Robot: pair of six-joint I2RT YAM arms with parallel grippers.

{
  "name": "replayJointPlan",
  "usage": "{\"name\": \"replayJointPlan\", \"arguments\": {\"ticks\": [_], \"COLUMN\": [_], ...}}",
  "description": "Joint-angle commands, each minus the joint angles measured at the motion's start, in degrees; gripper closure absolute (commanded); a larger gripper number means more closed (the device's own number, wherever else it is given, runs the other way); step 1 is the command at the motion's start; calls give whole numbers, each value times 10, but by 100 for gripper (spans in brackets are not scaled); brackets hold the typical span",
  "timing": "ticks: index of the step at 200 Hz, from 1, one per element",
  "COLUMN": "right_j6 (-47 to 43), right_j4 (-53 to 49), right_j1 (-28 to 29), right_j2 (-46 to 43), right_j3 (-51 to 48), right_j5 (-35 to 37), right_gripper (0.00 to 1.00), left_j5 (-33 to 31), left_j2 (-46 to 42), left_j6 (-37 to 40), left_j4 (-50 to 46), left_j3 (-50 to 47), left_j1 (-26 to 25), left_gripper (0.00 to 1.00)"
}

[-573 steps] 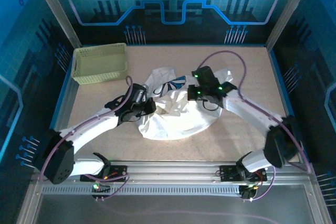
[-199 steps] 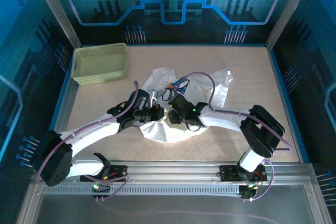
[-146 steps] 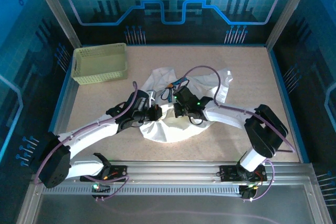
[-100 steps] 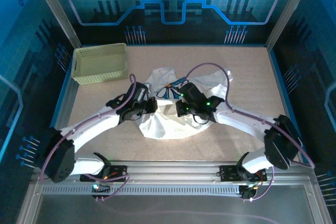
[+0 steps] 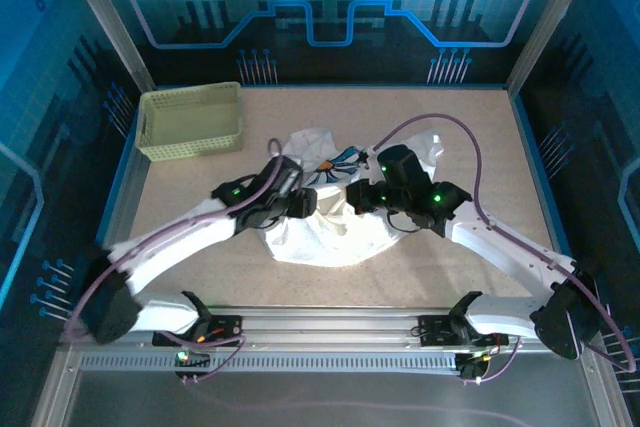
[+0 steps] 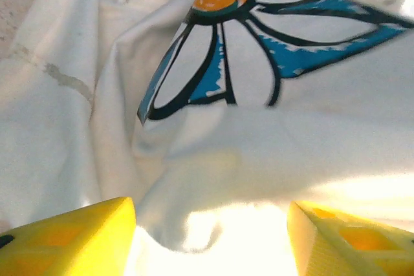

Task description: Fold the inside-out t-shirt

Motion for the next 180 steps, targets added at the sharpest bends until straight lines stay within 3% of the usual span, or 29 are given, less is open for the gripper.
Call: {"name": "replayJointPlan", "arguments": {"ticks": [1, 22, 47, 62, 123, 155, 180], "right_j6": [6, 3, -1, -5, -14, -15, -20], "right_j4": [-5, -9, -7, -11, -30, -31, -41], "right_j1": [-2, -2, 1, 5, 10, 11, 10], "right_j2": [-12, -20, -36, -48, -72, -69, -64], "right_j3": [27, 36, 36, 35, 28, 33, 41], "right_j5": [-37, -47, -56, -56, -51, -41, -22], "right_gripper": [100, 100, 100, 100, 100, 100, 100], "left_j5": [9, 77, 120, 136, 167, 136, 108], "left_j2": [-107, -140, -102, -75, -19, -18, -59], "left_j6": [-3, 18, 26, 24, 38, 46, 41], "left_j4": [67, 119, 135, 149, 196, 191, 202], "left_j3": [-50, -71, -61, -58, -47, -39, -55], "left_j1": [-5, -28, -38, -38, -67, -93, -106], "left_gripper": [36, 41, 58, 63, 62, 64, 53]}}
